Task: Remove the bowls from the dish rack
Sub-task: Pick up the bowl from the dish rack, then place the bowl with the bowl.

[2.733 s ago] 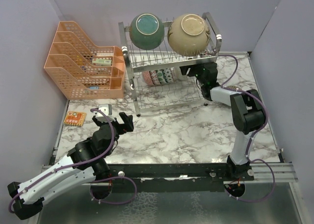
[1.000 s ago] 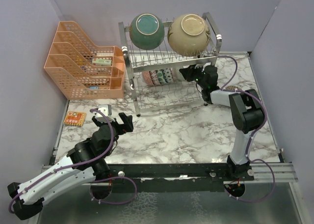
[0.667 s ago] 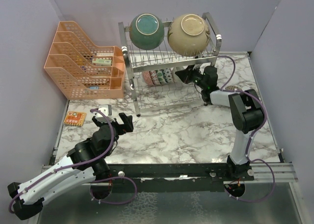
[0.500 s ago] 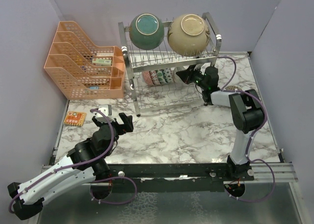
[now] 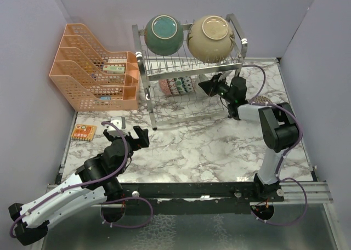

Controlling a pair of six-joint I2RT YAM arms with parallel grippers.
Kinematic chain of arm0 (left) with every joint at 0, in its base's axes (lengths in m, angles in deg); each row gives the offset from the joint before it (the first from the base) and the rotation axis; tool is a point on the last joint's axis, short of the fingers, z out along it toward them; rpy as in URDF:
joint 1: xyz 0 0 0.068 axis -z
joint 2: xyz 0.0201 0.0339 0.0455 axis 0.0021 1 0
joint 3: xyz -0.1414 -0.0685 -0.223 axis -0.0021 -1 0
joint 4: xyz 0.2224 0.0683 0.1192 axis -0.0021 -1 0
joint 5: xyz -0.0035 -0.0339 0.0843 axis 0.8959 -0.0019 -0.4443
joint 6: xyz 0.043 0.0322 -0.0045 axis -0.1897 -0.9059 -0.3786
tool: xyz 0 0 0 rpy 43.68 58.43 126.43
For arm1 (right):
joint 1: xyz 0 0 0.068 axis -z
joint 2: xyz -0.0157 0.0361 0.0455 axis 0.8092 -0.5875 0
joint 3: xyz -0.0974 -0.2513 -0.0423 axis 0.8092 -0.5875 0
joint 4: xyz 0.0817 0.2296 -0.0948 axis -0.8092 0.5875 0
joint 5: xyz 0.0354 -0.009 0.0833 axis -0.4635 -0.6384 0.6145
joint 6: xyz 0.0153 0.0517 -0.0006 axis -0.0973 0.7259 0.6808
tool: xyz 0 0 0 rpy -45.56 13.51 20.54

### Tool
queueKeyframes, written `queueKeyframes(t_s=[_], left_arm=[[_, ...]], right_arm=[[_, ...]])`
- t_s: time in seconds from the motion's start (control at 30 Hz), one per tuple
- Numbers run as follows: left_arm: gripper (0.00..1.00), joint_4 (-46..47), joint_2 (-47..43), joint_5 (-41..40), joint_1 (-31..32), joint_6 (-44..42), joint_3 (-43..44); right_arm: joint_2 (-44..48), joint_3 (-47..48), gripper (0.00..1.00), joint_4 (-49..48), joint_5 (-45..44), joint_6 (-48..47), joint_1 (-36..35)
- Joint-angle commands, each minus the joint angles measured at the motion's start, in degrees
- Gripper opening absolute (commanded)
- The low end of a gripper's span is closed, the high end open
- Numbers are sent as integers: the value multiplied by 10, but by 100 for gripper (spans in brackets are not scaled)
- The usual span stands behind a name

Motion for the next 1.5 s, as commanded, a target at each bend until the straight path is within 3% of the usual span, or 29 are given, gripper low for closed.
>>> queueKeyframes(t_s=[0.0, 0.6, 0.93, 1.2, 1.47], left_arm=[[94, 9, 6, -11, 1, -11, -5], [94, 15, 10, -8, 2, -14, -7], [94, 15, 9, -6, 1, -15, -5], [94, 11, -2, -5, 2, -10, -8], [94, 22, 16, -5, 2, -18, -7]], right_arm=[[49, -21, 2, -31, 21, -21, 3], [122, -83, 2, -5, 139, -44, -10], [185, -118, 2, 57, 122, -94, -29], [294, -189, 2, 84, 83, -122, -30], [399, -214, 2, 196, 25, -162, -30]])
